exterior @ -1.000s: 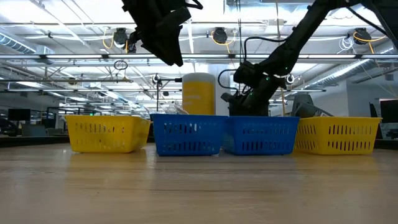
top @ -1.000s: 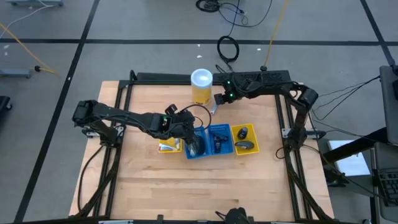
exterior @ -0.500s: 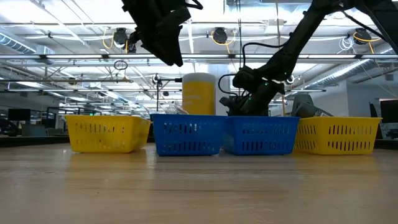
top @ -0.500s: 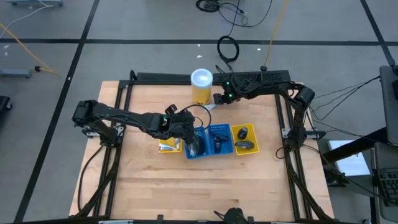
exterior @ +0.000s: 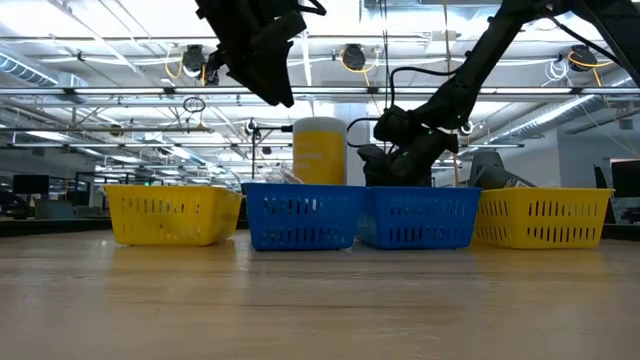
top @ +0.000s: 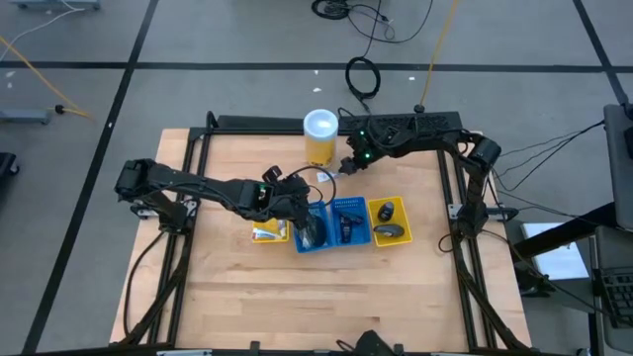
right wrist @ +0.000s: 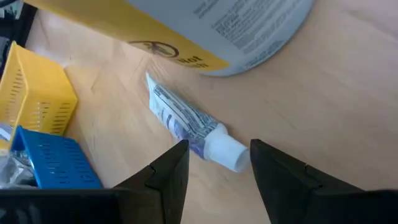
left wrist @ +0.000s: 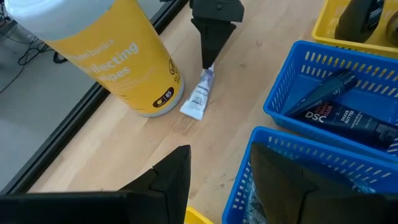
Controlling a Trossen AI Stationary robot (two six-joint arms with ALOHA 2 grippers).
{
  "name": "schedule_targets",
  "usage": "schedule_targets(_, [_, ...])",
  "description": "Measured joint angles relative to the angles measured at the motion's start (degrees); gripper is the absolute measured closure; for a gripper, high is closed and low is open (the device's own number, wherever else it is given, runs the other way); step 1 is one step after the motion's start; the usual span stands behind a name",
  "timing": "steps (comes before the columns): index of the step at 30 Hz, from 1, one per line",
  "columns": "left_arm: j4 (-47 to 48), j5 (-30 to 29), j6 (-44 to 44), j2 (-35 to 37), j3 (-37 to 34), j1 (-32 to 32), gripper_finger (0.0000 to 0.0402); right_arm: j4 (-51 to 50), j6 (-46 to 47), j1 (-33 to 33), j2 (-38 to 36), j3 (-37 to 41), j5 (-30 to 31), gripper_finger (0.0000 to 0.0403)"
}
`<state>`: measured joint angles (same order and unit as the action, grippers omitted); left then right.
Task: Pick & Place Travel size toiletries
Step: Put the white toothpaste into the left yellow bin
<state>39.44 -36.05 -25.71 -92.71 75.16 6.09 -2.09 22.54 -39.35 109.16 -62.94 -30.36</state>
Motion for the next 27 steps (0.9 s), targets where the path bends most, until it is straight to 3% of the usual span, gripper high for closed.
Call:
schedule_targets(15, [0.0,0.0,0.0,0.0,0.0,0.0,0.0236,-2.7,-20.0,3.0,0.0,0.0,0.7,0.0238])
schedule_targets(27, [-0.2,0.0,1.3,0.0,0.0,0.0,0.0236,-2.4,-35.3,6.5,0.0,0.0,13.2,0.0238])
